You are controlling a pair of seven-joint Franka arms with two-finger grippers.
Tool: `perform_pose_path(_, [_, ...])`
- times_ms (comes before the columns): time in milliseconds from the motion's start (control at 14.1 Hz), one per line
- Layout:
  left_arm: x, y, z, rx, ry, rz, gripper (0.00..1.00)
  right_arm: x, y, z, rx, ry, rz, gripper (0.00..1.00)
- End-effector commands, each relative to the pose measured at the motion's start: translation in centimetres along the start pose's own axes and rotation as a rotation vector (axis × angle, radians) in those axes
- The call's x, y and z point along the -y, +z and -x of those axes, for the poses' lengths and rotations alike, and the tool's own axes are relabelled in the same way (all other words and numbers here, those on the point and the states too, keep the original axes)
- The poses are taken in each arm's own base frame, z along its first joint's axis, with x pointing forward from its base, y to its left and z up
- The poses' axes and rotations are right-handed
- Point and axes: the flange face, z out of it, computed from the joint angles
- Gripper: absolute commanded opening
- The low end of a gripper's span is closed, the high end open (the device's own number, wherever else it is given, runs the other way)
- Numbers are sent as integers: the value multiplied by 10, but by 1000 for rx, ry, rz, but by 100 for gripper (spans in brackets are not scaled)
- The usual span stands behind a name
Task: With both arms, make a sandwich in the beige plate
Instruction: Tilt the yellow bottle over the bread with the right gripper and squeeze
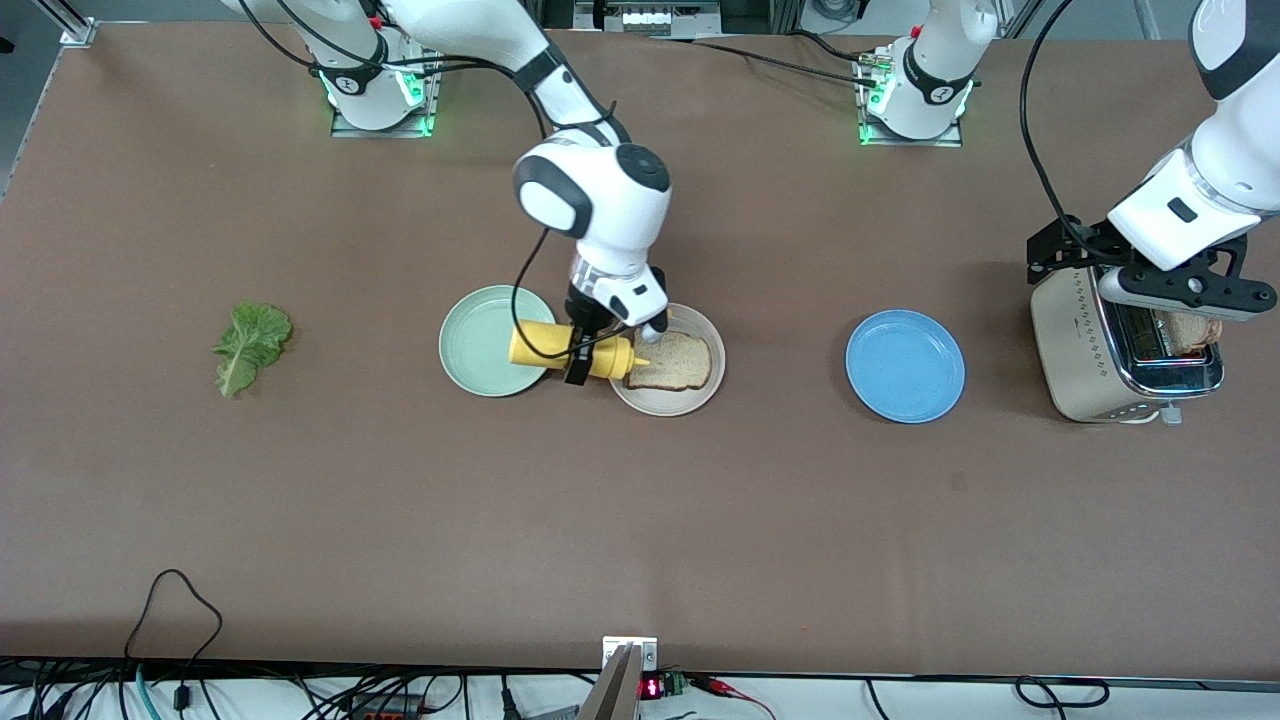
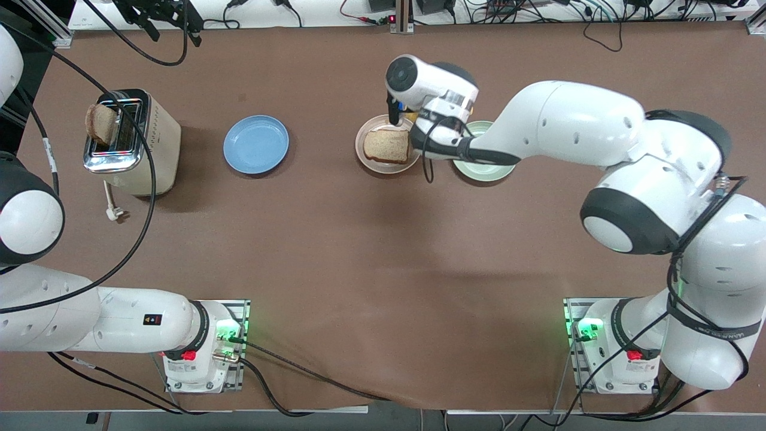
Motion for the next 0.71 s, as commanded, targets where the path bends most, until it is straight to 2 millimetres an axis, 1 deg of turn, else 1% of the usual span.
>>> perform_pose_path(0, [-1, -5, 4, -7, -8, -24, 100, 18, 7, -27, 80, 2, 74, 28])
perform_pose_path(71, [-1, -4, 5, -1, -8, -22, 100, 28, 13, -36, 91, -12, 87, 28])
perform_pose_path(142, [1, -3, 6, 10, -11, -22, 100, 35, 19, -41, 99, -16, 91, 28])
perform_pose_path(283, [1, -3, 7, 14, -7, -21, 100, 41, 23, -46, 109, -16, 106, 28])
perform_pose_path(354, [1, -2, 7, 17, -5, -21, 100, 40, 24, -45, 111, -14, 107, 28])
perform_pose_path(425, [2, -2, 6, 19, -7, -21, 100, 36, 22, -43, 108, -16, 109, 28])
perform_pose_path(496, [4, -2, 7, 19, -8, -21, 100, 28, 17, -38, 104, -1, 111, 28])
perform_pose_path(567, [4, -1, 7, 21, -9, -21, 100, 17, 12, -33, 94, 21, 109, 28])
perform_pose_path(637, [4, -2, 7, 21, -9, -21, 100, 4, 7, -24, 77, 64, 83, 28])
